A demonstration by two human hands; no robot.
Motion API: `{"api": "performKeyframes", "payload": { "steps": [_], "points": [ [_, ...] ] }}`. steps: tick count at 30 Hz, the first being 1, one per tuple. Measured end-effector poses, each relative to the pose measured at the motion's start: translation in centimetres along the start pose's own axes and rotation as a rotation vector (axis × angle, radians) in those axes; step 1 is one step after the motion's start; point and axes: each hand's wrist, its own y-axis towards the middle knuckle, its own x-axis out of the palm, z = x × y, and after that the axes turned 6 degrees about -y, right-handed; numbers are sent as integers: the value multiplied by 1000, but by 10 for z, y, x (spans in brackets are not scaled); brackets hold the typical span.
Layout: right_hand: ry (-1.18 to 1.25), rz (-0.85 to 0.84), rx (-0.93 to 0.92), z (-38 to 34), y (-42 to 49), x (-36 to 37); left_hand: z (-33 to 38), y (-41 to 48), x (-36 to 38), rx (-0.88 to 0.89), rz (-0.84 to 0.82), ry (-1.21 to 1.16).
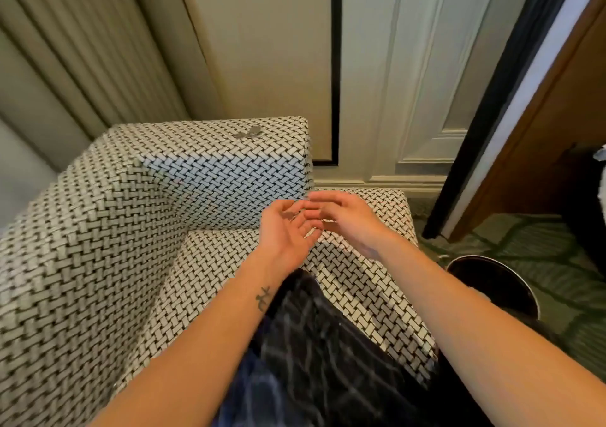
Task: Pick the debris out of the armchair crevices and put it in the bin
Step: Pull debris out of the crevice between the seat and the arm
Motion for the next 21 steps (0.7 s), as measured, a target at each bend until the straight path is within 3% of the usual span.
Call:
{"api": "performKeyframes", "payload": {
  "steps": [6, 13, 21],
  "points": [
    [-142, -231, 6, -8, 26, 105, 65, -47, -93, 96, 68, -137],
    [-413, -480, 7, 17, 39, 222, 71, -93, -206, 146, 310, -253],
    [-654, -668, 31, 66, 44, 301, 68, -122, -282, 159, 370, -434]
  ]
}}
